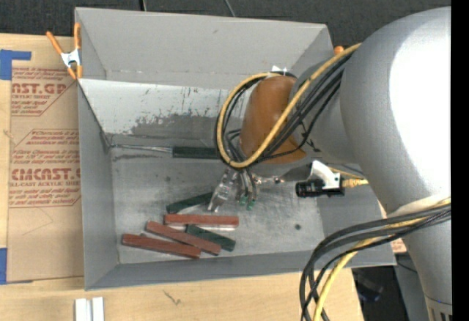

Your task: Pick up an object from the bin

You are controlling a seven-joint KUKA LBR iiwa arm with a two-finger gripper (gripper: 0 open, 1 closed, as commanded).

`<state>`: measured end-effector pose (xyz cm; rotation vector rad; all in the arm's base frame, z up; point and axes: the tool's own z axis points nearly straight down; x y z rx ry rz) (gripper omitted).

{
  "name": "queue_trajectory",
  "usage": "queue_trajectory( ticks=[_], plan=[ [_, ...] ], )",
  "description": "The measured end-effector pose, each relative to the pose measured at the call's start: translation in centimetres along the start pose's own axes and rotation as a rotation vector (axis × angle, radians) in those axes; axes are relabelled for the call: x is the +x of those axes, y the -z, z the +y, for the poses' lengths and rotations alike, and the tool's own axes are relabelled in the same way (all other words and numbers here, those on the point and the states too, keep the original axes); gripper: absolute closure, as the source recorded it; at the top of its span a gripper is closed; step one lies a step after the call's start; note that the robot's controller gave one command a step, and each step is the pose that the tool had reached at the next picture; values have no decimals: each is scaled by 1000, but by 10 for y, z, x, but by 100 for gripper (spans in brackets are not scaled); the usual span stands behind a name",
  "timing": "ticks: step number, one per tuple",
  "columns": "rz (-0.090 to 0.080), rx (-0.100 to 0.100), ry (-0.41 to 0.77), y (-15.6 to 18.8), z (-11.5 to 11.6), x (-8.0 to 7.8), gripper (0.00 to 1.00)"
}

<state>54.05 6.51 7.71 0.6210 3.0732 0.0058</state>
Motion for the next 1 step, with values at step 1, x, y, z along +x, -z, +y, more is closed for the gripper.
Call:
queue_trajectory(
  ticks=[1],
  plan=[
    [10,7,-6,37,14,-19,100]
  ],
)
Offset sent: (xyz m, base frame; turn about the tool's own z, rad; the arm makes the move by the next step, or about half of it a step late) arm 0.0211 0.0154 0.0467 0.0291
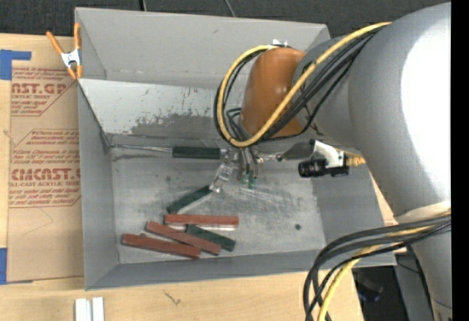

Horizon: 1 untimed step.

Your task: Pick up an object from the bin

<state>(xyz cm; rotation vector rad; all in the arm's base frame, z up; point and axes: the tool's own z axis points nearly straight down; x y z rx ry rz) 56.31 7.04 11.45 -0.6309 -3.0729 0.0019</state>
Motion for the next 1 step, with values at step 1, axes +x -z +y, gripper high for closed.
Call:
queue_trajectory(
  ticks=[1],
  plan=[
    [-7,-4,-4,80,14,-24,0]
  ],
)
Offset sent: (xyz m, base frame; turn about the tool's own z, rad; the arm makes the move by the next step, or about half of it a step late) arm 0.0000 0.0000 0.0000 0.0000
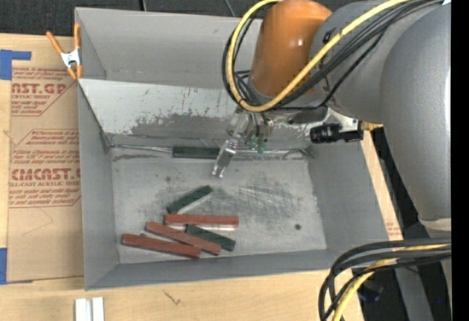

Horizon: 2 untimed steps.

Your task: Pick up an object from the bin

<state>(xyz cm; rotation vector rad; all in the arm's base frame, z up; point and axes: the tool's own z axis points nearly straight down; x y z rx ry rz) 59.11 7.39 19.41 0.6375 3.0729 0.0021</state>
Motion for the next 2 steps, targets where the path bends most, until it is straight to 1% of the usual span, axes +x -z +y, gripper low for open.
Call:
queue_trajectory(
  ticks=[1,2],
  plan=[
    [-1,0,0,-1,0,1,0],
    [1,1,198,-21,-15,6,0]
  ],
)
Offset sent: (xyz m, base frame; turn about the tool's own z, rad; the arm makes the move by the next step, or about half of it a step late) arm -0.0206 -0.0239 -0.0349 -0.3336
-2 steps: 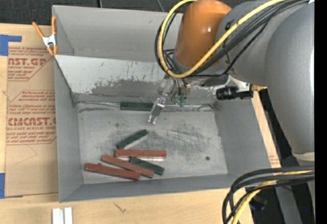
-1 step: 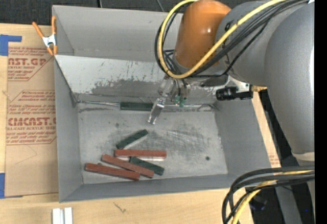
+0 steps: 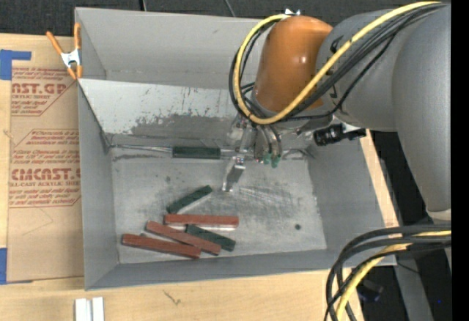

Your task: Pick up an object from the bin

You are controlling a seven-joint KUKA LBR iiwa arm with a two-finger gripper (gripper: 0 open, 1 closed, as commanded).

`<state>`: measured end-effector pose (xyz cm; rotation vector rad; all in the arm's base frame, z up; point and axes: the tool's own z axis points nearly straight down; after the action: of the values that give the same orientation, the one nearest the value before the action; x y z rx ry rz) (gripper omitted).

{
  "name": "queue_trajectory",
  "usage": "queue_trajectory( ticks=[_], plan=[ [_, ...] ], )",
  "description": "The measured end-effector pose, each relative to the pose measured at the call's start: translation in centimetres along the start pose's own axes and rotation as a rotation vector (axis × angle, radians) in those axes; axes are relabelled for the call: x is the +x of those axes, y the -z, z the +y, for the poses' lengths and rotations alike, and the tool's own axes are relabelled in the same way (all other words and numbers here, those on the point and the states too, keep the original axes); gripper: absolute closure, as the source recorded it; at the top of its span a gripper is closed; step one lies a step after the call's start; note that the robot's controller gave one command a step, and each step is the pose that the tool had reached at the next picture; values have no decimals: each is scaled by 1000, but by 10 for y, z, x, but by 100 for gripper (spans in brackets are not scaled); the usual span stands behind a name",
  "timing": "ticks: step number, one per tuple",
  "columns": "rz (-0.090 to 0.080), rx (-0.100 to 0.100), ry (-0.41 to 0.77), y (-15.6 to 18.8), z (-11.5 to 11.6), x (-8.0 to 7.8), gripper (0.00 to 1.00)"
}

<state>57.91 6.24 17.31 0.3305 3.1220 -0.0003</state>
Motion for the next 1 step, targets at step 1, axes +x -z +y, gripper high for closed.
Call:
queue_trajectory(
  ticks=[1],
  plan=[
    [-5,0,93,-9,-3,1,0]
  ],
)
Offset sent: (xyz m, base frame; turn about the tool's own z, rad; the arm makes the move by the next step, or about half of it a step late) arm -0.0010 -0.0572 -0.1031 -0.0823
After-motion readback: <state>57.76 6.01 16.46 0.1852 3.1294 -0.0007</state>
